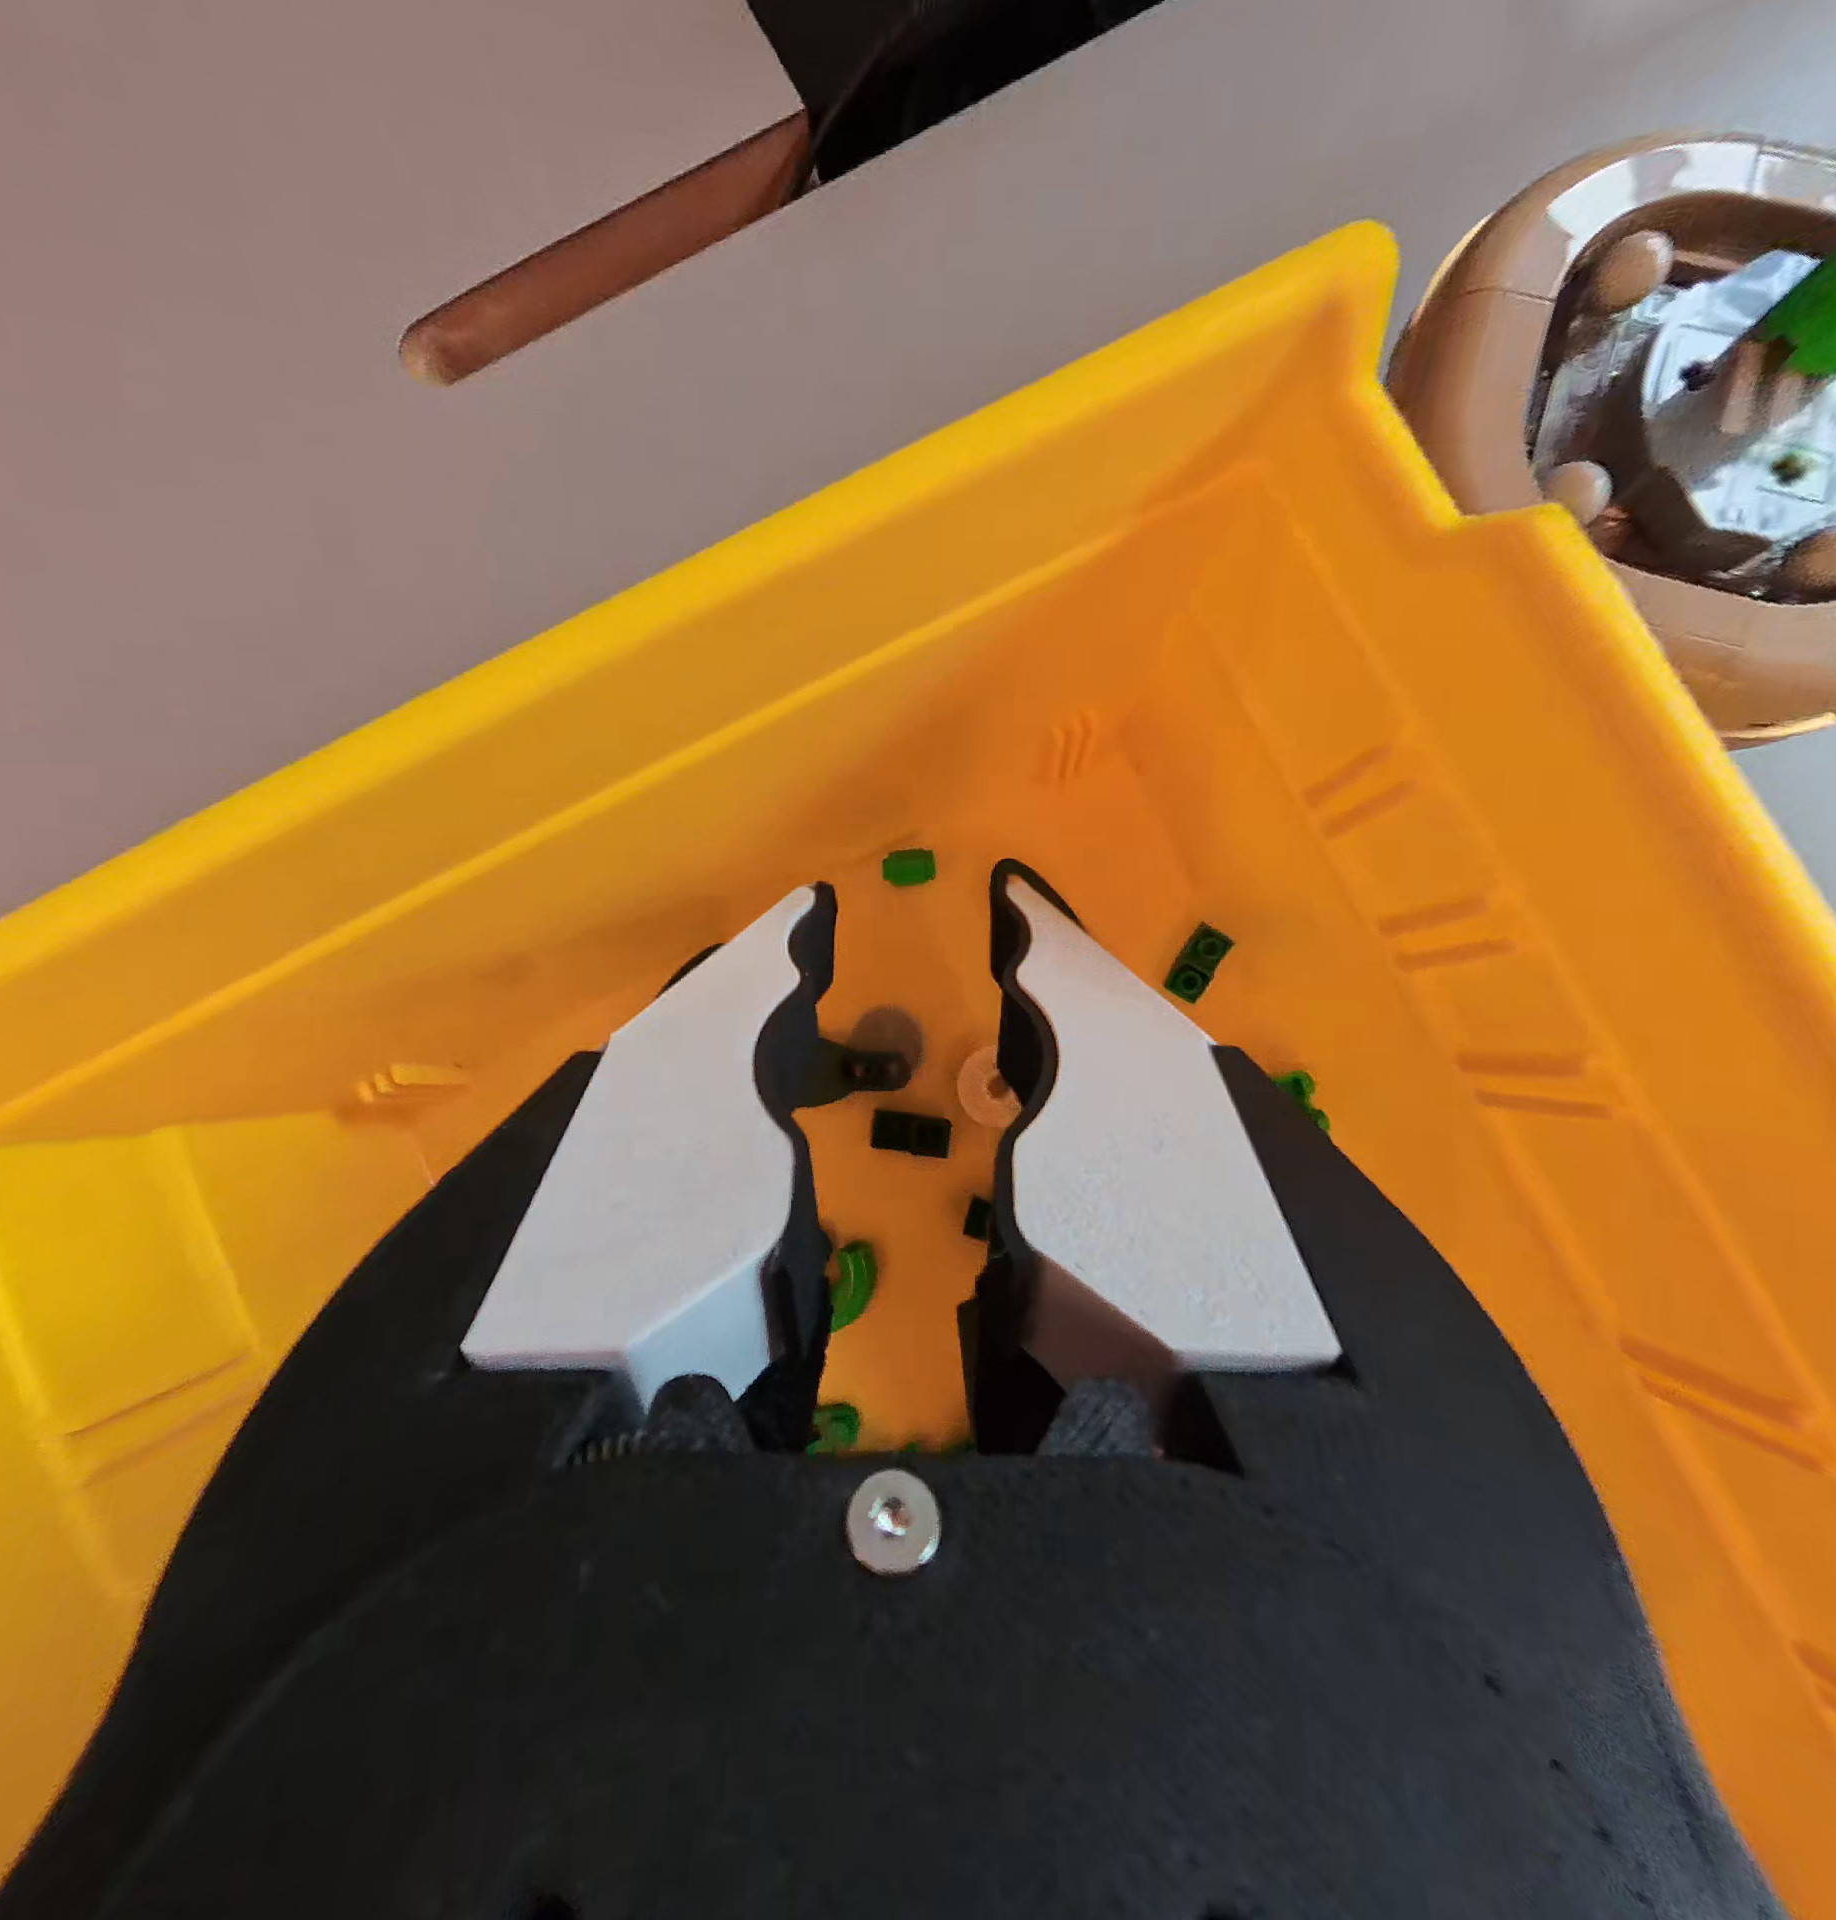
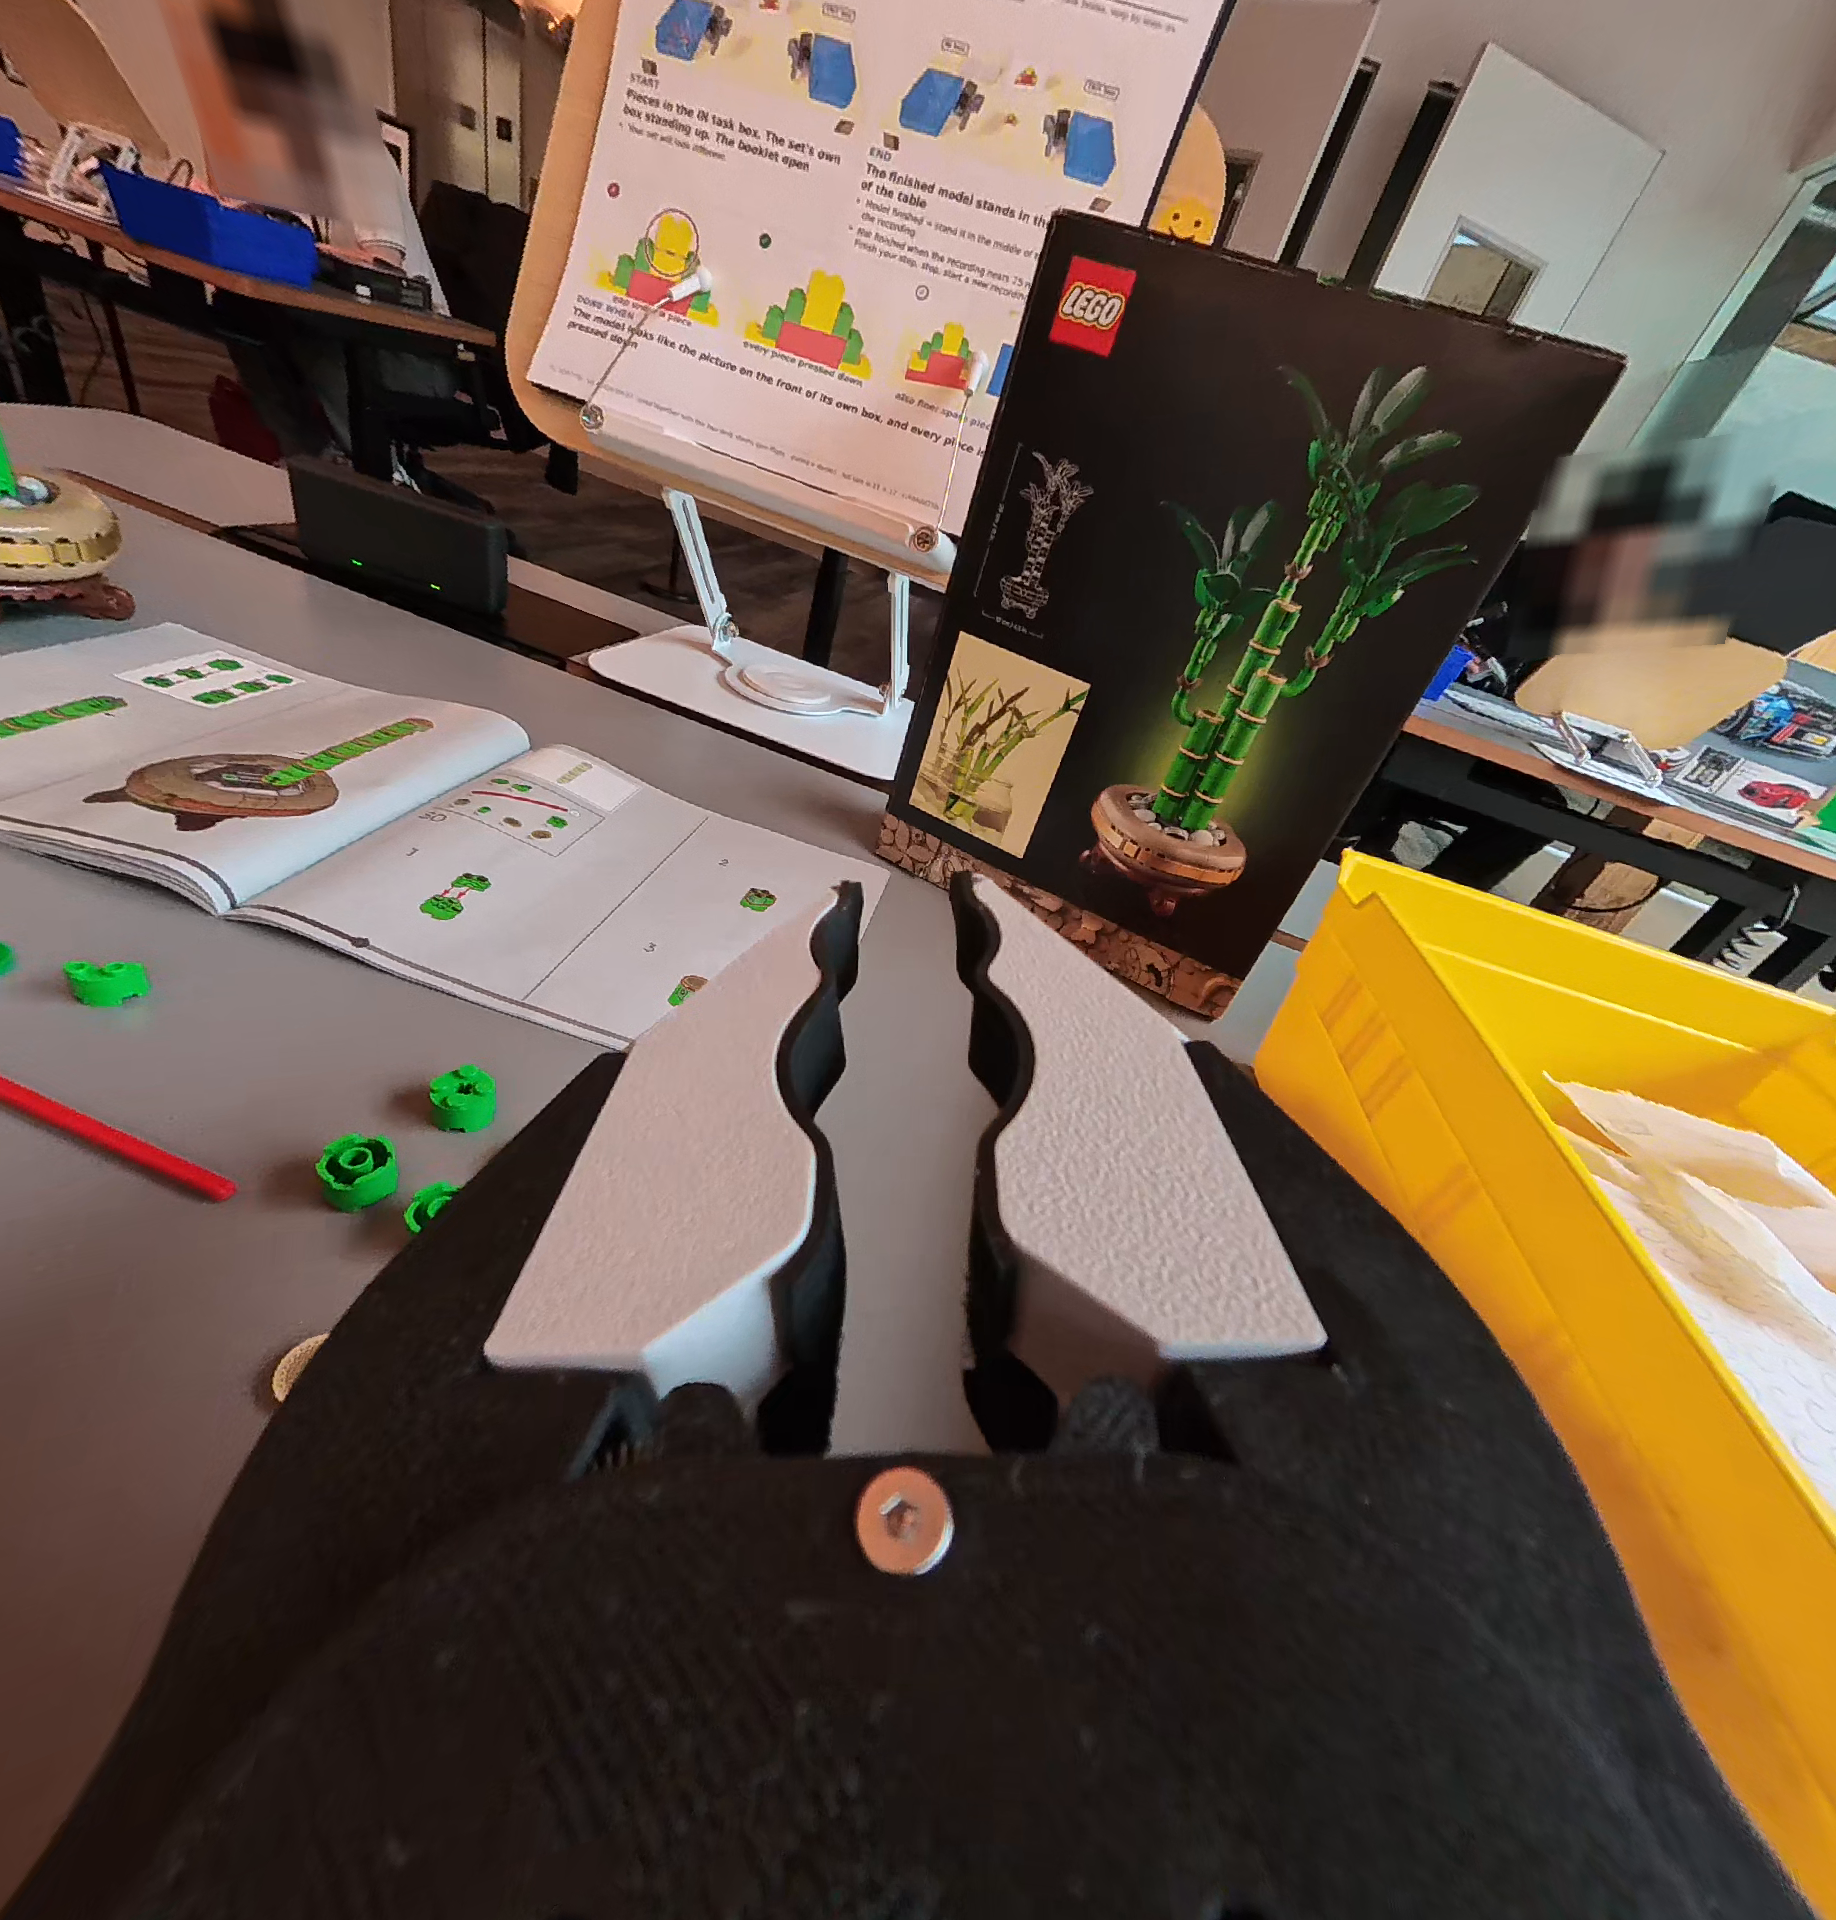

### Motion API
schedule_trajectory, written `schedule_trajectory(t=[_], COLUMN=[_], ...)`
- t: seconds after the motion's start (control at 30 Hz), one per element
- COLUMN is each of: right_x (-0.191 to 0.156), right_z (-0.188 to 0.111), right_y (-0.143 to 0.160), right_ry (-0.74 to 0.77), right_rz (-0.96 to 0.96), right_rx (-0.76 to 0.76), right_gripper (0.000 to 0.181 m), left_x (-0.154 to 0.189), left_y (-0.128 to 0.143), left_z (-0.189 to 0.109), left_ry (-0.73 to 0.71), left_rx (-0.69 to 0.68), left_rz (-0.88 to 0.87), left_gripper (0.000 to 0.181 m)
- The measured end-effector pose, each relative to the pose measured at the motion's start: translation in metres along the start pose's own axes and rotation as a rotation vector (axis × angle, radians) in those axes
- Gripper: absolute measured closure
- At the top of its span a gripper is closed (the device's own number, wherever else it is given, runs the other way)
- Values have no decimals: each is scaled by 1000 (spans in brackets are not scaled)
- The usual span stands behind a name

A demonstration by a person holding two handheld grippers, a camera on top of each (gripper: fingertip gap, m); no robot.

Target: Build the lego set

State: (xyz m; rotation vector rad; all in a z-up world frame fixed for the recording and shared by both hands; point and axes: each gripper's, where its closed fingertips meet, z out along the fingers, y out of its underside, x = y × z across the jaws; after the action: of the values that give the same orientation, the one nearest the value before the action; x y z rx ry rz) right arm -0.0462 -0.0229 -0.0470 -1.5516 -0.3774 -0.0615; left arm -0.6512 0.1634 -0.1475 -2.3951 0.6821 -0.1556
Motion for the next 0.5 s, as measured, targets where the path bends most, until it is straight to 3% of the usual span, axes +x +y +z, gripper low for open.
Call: schedule_trajectory(t=[0.5], right_x=[5], right_z=[-6], right_y=[-6], right_ry=[-16], right_rz=[73], right_rx=[37], right_gripper=[164], left_x=[1], left_y=[5], left_z=[18], left_ry=[-41], left_rx=[-75], left_rz=[14], left_gripper=[156])
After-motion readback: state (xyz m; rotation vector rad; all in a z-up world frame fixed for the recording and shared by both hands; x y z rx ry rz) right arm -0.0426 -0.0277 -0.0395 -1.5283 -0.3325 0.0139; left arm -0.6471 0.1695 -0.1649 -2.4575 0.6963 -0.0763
